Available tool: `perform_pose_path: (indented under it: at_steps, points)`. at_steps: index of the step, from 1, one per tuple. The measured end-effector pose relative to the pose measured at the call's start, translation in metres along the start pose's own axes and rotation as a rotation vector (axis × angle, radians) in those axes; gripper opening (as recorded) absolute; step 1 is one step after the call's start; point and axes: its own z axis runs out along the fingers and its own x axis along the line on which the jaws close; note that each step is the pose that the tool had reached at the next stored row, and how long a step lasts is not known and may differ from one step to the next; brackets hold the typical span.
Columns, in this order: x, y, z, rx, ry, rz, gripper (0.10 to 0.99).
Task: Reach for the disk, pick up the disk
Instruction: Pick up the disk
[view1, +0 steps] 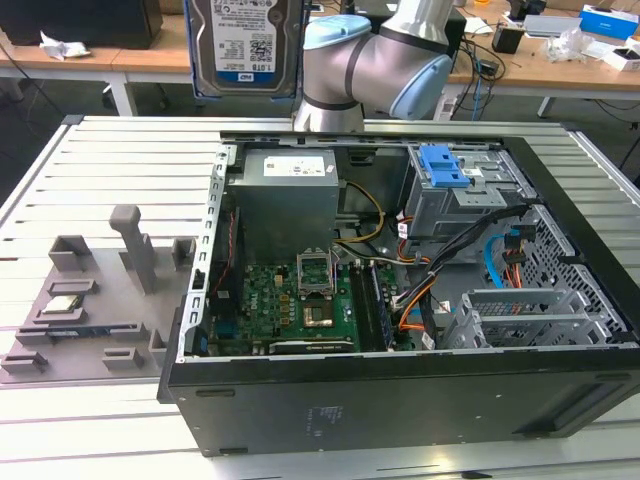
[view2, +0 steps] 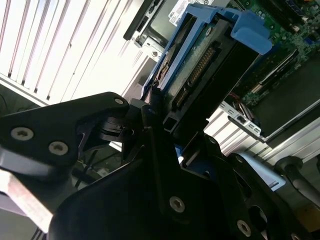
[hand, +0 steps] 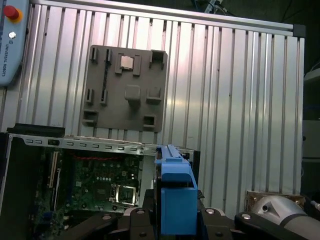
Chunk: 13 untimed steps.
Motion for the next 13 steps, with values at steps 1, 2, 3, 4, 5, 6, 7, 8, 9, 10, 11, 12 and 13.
perform_pose_path:
  at_steps: [1, 2, 3, 4, 5, 6, 7, 8, 9, 10, 11, 12, 13]
  points:
    - [0.0003, -0.0033, -0.0002, 0.0, 0.0003, 0.0, 0.365]
    - [0.0006, -0.0069, -0.0004, 0.0, 0.0008, 0.0, 0.365]
    - [0.0008, -0.0096, -0.0006, 0.0, 0.001, 0.0, 0.365]
    - [0.001, -0.012, -0.0007, 0.0, 0.0014, 0.0, 0.365]
    - [0.0012, -0.015, -0.0009, 0.0, 0.0018, 0.0, 0.365]
    - [0.0014, -0.0167, -0.001, 0.0, 0.0021, 0.0, 0.365]
    - [0.0015, -0.0191, -0.0012, 0.0, 0.0024, 0.0, 0.365]
    - [0.0018, -0.0224, -0.0014, 0.0, 0.0029, 0.0, 0.365]
    - [0.002, -0.0253, -0.0016, 0.0, 0.0033, 0.0, 0.365]
    - [0.0022, -0.0284, -0.0017, 0.0, 0.0038, 0.0, 0.365]
    - [0.0024, -0.0306, -0.0019, 0.0, 0.0041, 0.0, 0.365]
    - [0.0026, -0.0334, -0.0021, 0.0, 0.0045, 0.0, 0.365]
    - [0.0027, -0.0349, -0.0022, 0.0, 0.0048, 0.0, 0.365]
